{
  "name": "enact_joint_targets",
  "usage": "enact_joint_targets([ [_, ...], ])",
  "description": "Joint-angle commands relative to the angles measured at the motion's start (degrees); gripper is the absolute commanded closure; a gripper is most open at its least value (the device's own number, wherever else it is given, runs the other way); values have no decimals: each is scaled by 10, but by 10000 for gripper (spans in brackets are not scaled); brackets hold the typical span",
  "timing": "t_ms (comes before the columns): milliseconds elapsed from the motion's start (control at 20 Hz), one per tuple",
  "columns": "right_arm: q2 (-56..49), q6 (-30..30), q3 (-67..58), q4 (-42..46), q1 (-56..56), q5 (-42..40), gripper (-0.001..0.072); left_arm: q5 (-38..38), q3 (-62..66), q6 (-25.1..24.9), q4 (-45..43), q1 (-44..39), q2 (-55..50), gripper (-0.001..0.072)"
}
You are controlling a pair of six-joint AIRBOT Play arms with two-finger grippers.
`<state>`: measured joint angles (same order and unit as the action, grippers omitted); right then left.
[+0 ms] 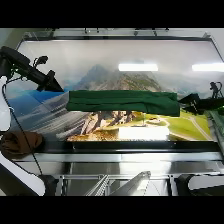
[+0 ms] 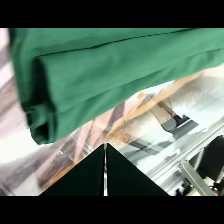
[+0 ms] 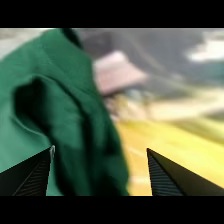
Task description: Fold the shirts.
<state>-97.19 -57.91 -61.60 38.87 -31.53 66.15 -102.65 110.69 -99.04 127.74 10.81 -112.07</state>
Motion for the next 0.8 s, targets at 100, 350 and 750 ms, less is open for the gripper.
enact_joint_targets([
  [100, -43, 13, -6, -38, 56, 4, 268, 56, -83, -53, 119, -42, 57, 679],
  [350, -36, 17, -50, -55, 70, 77, 685, 214, -199, -67, 130, -146, 64, 679],
  [750, -2, -11, -139, -25, 10, 246, 685, 550, -215, -74, 118, -394, 42, 680],
])
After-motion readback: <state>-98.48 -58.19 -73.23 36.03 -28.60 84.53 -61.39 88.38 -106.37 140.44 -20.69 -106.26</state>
